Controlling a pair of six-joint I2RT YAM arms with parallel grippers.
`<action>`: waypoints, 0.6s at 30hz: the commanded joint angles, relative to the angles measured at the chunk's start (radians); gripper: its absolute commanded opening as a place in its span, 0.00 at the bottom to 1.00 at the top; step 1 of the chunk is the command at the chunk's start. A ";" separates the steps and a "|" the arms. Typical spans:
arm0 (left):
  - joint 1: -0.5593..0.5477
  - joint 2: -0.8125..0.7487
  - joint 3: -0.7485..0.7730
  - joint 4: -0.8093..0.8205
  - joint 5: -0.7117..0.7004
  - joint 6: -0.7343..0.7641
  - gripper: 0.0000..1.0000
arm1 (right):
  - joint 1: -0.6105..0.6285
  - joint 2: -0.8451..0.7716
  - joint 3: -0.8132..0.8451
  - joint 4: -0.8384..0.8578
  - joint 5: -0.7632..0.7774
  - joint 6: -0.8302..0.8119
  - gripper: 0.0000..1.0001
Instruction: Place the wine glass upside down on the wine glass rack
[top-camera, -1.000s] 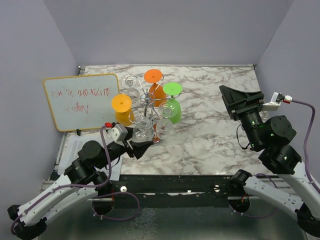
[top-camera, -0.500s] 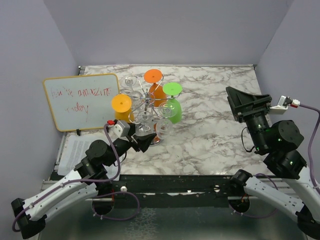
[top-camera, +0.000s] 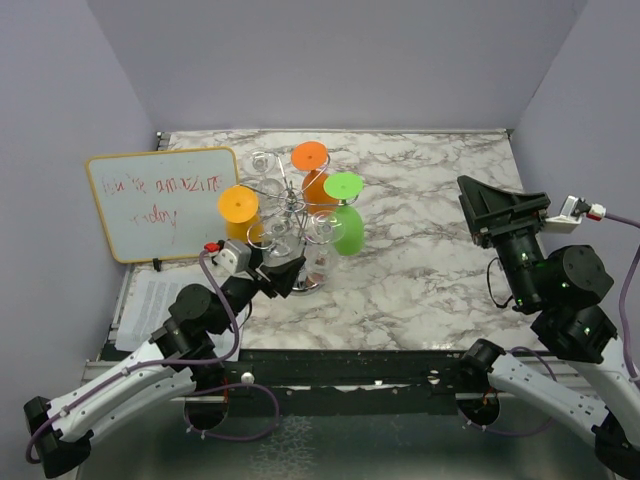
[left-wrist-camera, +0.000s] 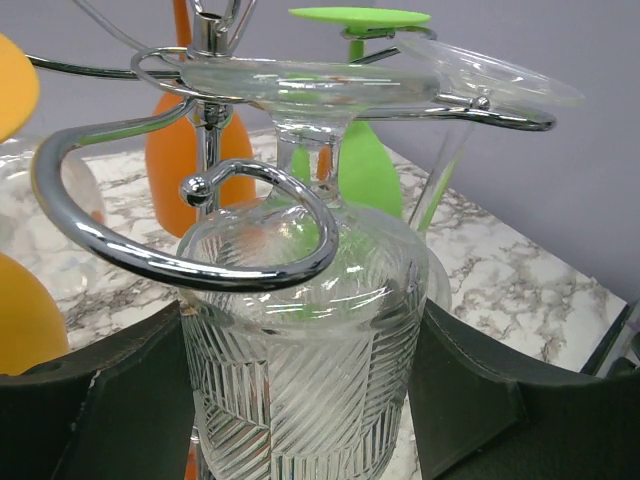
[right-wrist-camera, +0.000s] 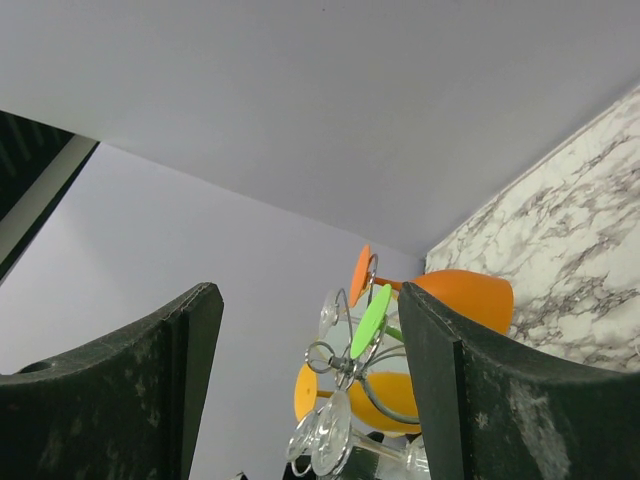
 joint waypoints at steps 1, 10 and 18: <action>0.002 -0.032 0.000 0.103 -0.087 0.013 0.24 | 0.003 -0.010 -0.020 -0.013 0.039 0.013 0.75; 0.003 0.027 0.024 0.078 -0.133 0.015 0.24 | 0.003 -0.013 -0.026 -0.006 0.034 0.019 0.75; 0.003 0.000 0.023 0.054 -0.199 -0.002 0.25 | 0.003 -0.020 -0.028 -0.008 0.042 0.016 0.75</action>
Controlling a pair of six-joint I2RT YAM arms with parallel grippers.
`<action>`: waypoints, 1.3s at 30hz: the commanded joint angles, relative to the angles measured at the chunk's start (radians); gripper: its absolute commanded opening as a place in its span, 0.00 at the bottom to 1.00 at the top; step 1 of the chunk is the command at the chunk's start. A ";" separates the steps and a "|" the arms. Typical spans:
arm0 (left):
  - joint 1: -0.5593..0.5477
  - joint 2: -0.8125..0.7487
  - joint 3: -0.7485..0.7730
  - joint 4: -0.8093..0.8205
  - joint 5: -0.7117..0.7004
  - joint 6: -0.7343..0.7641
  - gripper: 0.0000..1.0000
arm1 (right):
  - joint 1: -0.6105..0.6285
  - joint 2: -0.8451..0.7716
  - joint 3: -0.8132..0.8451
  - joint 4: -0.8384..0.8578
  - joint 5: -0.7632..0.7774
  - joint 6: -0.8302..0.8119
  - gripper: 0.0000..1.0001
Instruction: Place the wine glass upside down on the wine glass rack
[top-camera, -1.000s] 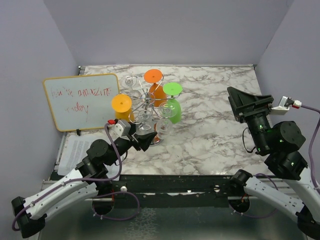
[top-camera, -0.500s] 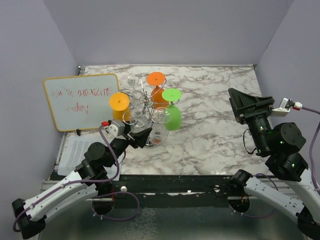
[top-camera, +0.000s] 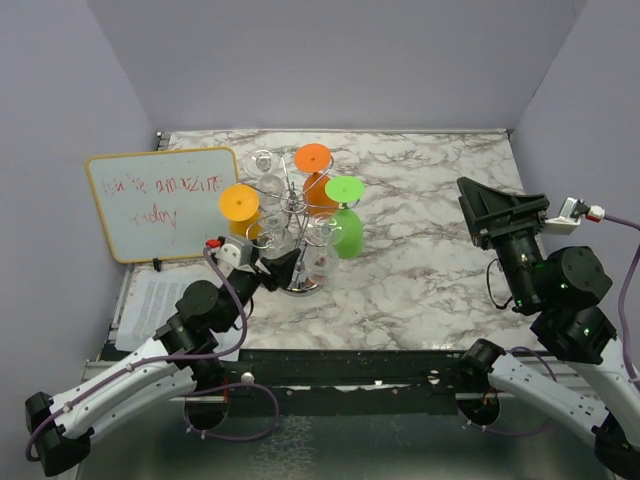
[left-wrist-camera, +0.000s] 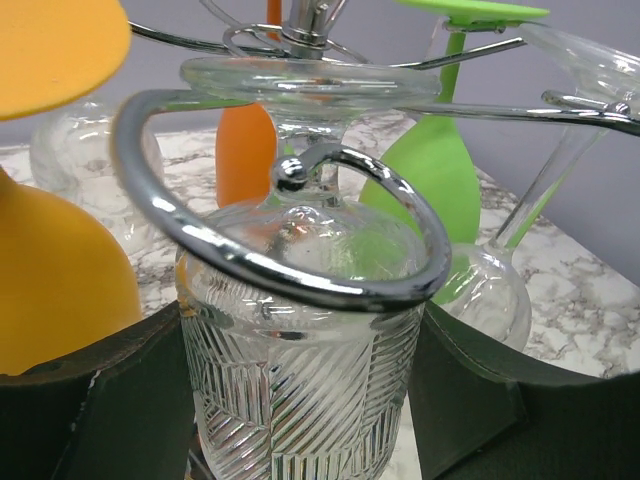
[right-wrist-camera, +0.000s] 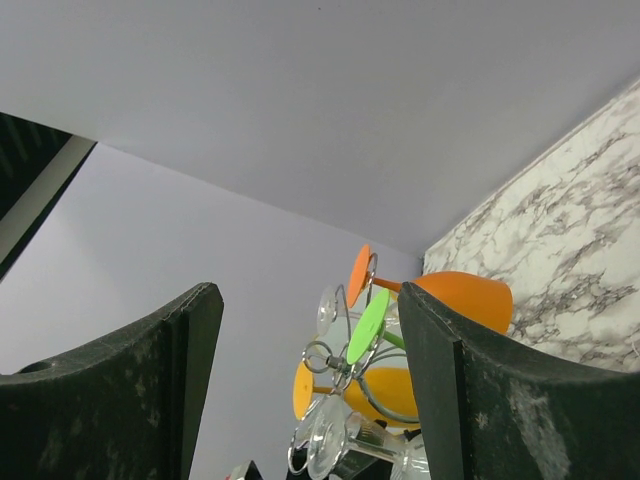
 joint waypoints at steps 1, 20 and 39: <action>0.003 -0.055 0.027 0.052 -0.075 -0.010 0.26 | 0.003 -0.012 -0.017 -0.004 0.042 0.007 0.75; 0.003 -0.245 -0.027 0.007 -0.037 -0.017 0.24 | 0.004 -0.015 -0.022 -0.004 0.038 0.012 0.76; 0.003 -0.280 -0.031 -0.052 0.086 -0.039 0.23 | 0.003 0.010 -0.021 0.022 0.045 0.003 0.75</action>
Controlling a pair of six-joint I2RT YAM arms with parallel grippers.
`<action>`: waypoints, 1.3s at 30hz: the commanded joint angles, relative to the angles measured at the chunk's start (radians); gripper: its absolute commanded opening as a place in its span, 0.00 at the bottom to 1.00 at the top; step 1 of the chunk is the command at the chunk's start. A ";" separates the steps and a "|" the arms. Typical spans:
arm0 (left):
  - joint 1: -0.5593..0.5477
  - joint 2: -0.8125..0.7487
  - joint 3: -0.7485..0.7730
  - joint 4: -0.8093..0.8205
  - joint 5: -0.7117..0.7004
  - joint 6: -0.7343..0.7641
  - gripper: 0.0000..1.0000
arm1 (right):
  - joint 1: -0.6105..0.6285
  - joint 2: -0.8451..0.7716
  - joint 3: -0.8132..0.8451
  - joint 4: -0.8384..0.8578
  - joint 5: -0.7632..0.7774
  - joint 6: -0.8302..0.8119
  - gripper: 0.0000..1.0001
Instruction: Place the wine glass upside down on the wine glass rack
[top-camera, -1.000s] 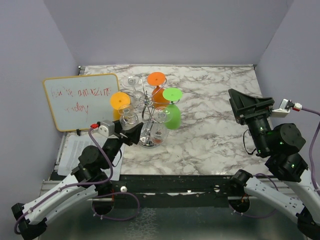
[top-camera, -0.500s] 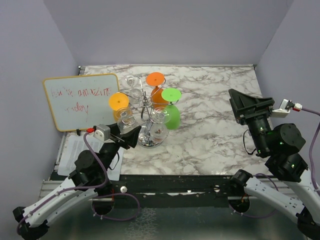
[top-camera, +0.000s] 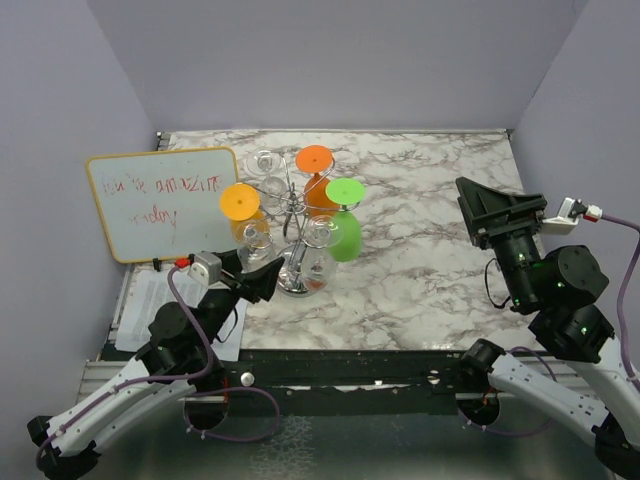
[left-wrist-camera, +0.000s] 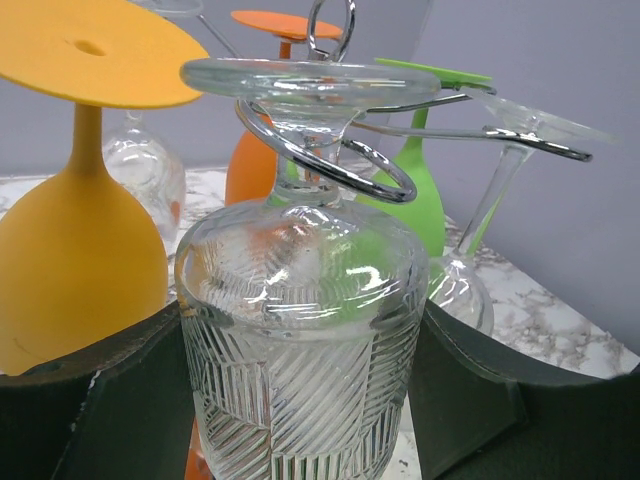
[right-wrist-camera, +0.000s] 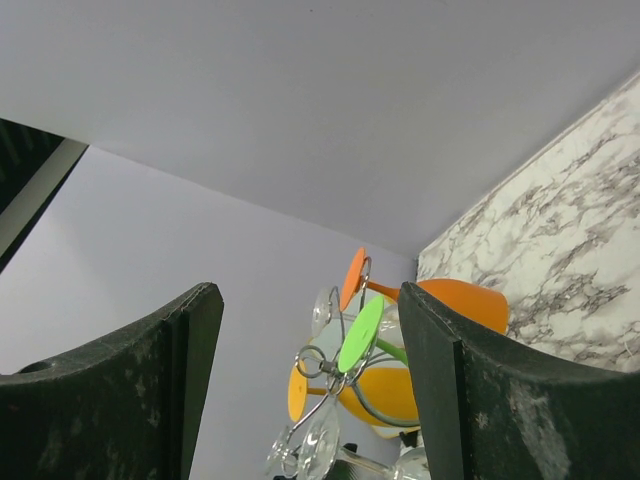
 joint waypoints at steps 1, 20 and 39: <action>0.002 0.025 0.025 0.050 0.075 -0.020 0.23 | 0.003 0.008 -0.014 0.021 0.033 0.002 0.75; 0.002 0.048 -0.005 0.070 0.104 -0.030 0.27 | 0.004 0.014 -0.011 0.027 0.035 -0.004 0.75; 0.002 0.040 0.098 -0.153 -0.037 -0.139 0.99 | 0.004 -0.007 -0.031 0.027 0.035 0.004 0.76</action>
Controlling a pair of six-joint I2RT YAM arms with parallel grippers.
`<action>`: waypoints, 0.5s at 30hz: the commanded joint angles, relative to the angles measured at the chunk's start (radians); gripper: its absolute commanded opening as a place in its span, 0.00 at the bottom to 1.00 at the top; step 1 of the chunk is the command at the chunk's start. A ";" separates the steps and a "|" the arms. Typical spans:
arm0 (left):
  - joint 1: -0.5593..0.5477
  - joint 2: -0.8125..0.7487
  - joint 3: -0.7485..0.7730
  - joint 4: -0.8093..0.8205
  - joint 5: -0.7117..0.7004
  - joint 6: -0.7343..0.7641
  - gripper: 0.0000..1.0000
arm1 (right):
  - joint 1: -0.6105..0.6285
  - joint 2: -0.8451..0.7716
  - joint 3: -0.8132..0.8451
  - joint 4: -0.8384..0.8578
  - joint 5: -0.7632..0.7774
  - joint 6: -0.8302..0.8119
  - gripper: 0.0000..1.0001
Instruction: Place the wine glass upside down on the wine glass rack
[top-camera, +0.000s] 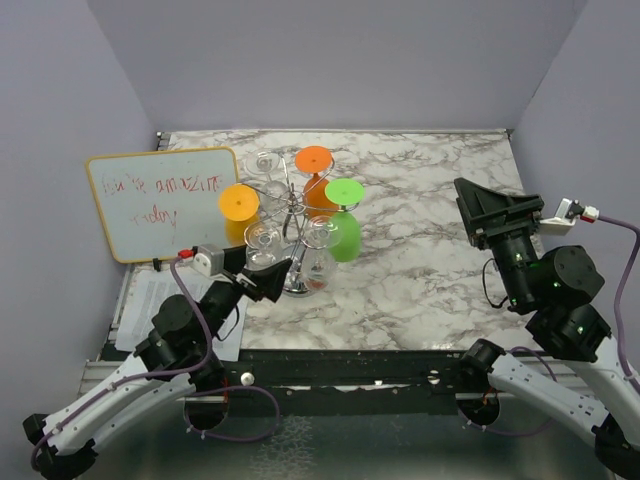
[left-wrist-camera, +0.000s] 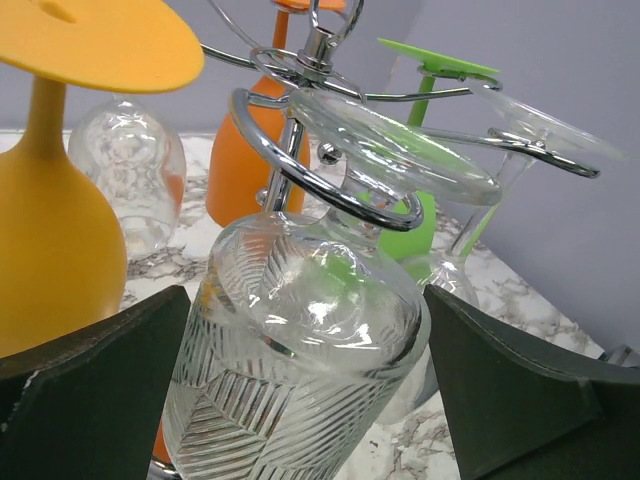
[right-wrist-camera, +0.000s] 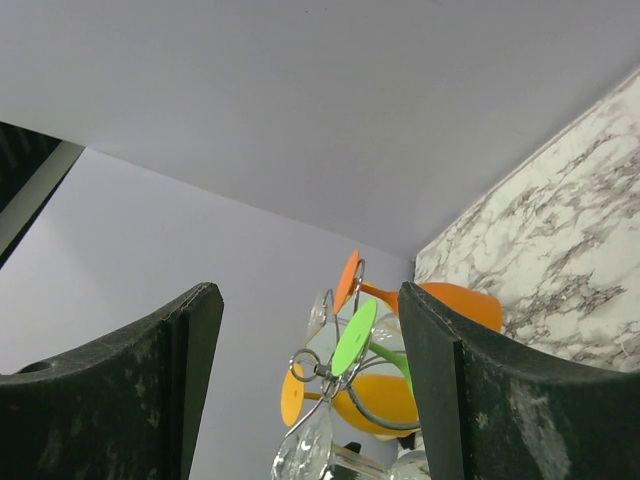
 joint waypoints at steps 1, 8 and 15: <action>0.001 -0.051 0.054 -0.105 -0.068 -0.047 0.99 | 0.003 -0.007 -0.015 0.013 0.028 0.005 0.76; 0.001 -0.129 0.098 -0.238 -0.082 -0.085 0.99 | 0.003 -0.001 -0.036 0.011 -0.012 0.005 0.76; 0.001 -0.211 0.138 -0.335 -0.139 -0.112 0.99 | 0.004 0.055 -0.036 -0.031 -0.056 -0.017 0.79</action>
